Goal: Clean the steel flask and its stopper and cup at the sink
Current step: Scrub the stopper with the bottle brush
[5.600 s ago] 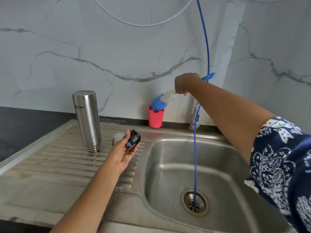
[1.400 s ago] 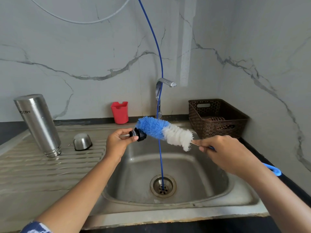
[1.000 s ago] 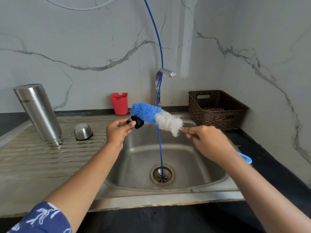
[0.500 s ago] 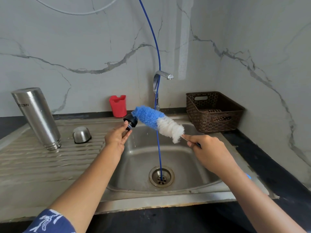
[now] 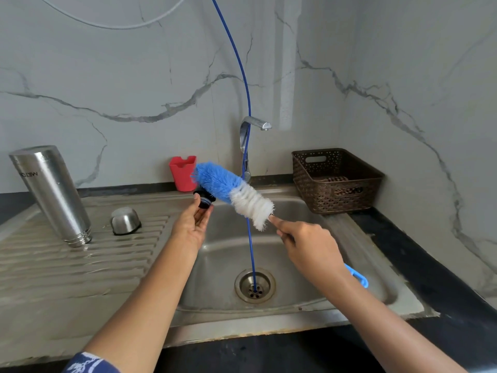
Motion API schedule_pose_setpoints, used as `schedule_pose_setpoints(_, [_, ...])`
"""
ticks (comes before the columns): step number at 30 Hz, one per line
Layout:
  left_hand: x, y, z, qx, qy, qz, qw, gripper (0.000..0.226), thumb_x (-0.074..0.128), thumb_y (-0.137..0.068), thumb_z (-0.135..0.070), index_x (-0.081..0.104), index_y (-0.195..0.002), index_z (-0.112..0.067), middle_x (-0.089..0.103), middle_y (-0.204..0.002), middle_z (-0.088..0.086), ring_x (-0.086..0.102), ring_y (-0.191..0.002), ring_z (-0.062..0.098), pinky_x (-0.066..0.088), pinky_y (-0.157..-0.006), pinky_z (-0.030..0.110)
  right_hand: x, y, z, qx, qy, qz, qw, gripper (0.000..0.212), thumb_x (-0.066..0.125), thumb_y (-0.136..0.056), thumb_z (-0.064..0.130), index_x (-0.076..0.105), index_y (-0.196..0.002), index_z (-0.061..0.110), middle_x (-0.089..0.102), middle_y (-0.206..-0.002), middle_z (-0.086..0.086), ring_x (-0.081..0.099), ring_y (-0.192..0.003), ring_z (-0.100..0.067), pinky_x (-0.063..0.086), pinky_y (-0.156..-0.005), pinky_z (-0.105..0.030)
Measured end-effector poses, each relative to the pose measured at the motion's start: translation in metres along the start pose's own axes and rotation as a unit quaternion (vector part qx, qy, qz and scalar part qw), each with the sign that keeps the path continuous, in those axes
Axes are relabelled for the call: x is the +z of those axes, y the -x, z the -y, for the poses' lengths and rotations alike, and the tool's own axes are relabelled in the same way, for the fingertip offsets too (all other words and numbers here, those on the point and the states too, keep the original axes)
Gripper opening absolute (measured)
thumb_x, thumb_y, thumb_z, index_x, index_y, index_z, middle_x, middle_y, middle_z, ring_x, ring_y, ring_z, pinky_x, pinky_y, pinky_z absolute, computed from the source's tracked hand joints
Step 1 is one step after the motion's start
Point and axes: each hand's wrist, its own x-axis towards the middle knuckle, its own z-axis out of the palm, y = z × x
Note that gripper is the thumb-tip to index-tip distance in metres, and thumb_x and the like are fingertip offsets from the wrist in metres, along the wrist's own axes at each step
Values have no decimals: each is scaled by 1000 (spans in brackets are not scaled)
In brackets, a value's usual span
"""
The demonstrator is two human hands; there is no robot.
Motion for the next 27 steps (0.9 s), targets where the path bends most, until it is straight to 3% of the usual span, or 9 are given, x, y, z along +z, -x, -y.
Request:
schedule_pose_setpoints(4, [-6,-2,-3,2,12,-10,1000,16,68,-87,-16,59,-90,-2,64,-88,10,65,-80,17,53,-83,24,-2,7,-13,-5,6,-9,1000,39,44,-98,27,50,-132,45,67,-102,6,61,-91,-22,41,-67,-32])
schedule_pose_setpoints(9, [1,2,6,9,9,-3,1000,12,67,-88,-14,60,-85,-5,69,-59,2,68,-65,13,58,-76,23,6,-1,2,-23,8,-20,1000,42,42,-98,24,47,-134,45,65,-96,3,61,-88,-24,37,-64,-32])
schedule_pose_setpoints(11, [-4,-3,-1,17,29,-16,999,12,68,-87,-14,60,-86,-5,69,-66,5,66,-72,15,58,-76,23,-1,0,-5,-13,29,-15,999,41,43,-98,27,47,-134,46,66,-99,4,61,-90,-24,39,-66,-33])
schedule_pose_setpoints(14, [-10,-10,-9,36,34,-24,998,14,69,-86,-13,58,-85,-3,66,-77,10,68,-63,13,58,-59,20,-15,1,-22,30,52,-1,998,37,45,-98,29,51,-130,46,68,-110,4,61,-97,-25,44,-72,-33])
schedule_pose_setpoints(17, [-11,-12,-8,75,-21,-11,997,12,69,-85,-8,57,-86,-4,64,-89,12,69,-63,13,59,-63,22,-24,-7,-26,60,-68,50,995,32,48,-98,30,58,-126,41,69,-93,11,61,-85,-16,47,-67,-26])
schedule_pose_setpoints(19, [-12,-10,-7,127,-89,10,988,11,68,-85,-4,58,-88,-8,65,-91,9,68,-71,15,58,-72,23,-28,-16,-28,75,-151,104,980,29,49,-98,26,62,-123,35,57,-66,15,51,-58,-3,37,-52,-18])
schedule_pose_setpoints(21, [-14,-8,-9,183,-139,32,973,16,67,-85,1,59,-90,-12,65,-86,3,66,-73,13,57,-72,22,-29,-24,-30,121,-256,155,946,27,48,-99,21,63,-120,28,53,-58,7,40,-40,-1,30,-40,-15])
schedule_pose_setpoints(24, [-17,-8,-10,244,-215,65,944,21,68,-83,3,61,-94,-13,70,-72,-9,66,-68,3,56,-69,19,-26,-31,-28,162,-368,230,886,27,46,-100,15,62,-121,19,50,-53,1,33,-33,-5,23,-33,-16])
schedule_pose_setpoints(27, [-19,-9,-12,266,-247,76,929,26,70,-81,4,61,-103,-6,70,-80,-3,65,-80,14,57,-75,25,-18,-32,-23,179,-413,277,849,25,44,-100,15,62,-117,19,49,-54,0,33,-33,-5,24,-33,-16])
